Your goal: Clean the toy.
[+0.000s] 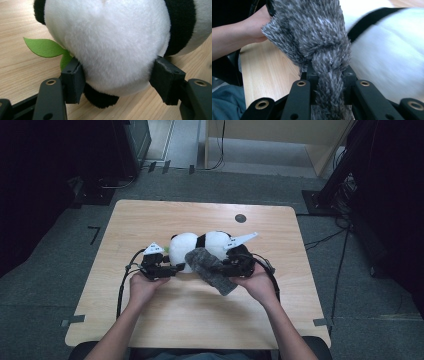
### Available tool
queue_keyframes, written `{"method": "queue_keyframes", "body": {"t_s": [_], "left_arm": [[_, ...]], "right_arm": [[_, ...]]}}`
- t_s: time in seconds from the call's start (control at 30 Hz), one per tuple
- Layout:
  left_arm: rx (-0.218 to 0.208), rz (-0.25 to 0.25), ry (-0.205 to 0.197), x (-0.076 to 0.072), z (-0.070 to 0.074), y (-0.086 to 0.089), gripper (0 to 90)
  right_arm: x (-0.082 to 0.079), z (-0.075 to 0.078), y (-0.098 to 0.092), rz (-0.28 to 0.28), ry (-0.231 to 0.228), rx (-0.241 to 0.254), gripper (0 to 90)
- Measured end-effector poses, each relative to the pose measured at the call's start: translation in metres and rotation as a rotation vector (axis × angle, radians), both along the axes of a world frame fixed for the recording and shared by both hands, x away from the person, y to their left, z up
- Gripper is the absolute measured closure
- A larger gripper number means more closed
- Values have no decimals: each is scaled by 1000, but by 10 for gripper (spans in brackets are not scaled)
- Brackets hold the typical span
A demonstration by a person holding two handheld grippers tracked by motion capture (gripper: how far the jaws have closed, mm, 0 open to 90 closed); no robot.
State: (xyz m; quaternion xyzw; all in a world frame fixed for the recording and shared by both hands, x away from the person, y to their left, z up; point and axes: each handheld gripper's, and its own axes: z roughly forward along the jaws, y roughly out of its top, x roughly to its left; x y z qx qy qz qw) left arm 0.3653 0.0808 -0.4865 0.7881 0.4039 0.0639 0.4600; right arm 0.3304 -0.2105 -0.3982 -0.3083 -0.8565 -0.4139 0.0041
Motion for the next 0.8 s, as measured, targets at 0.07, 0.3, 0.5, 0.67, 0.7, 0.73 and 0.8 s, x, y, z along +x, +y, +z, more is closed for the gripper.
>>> {"method": "queue_keyframes", "body": {"t_s": [0.07, 0.3, 0.5, 0.67, 0.7, 0.73, 0.8], "left_arm": [[-3, 1, -3, 0, 0, 0, 336], [-13, 4, 2, 1, 0, 0, 336], [-8, 4, 0, 1, 0, 0, 338], [-7, 6, 2, 1, 1, -1, 340], [-7, 5, 2, 1, 1, -1, 341], [-8, 3, 5, 1, 1, 0, 343], [-7, 3, 6, 1, 1, 0, 346]], "right_arm": [[4, -4, 10, 8, 9, 0, 756], [17, -23, 37, 30, 47, -28, 755], [27, -45, 42, -5, 72, -77, 756], [24, -48, 36, -17, 39, -101, 757], [23, -47, 34, -17, 24, -112, 757], [22, -46, 32, -19, 19, -113, 757], [20, -46, 27, -28, 19, -111, 757]]}}
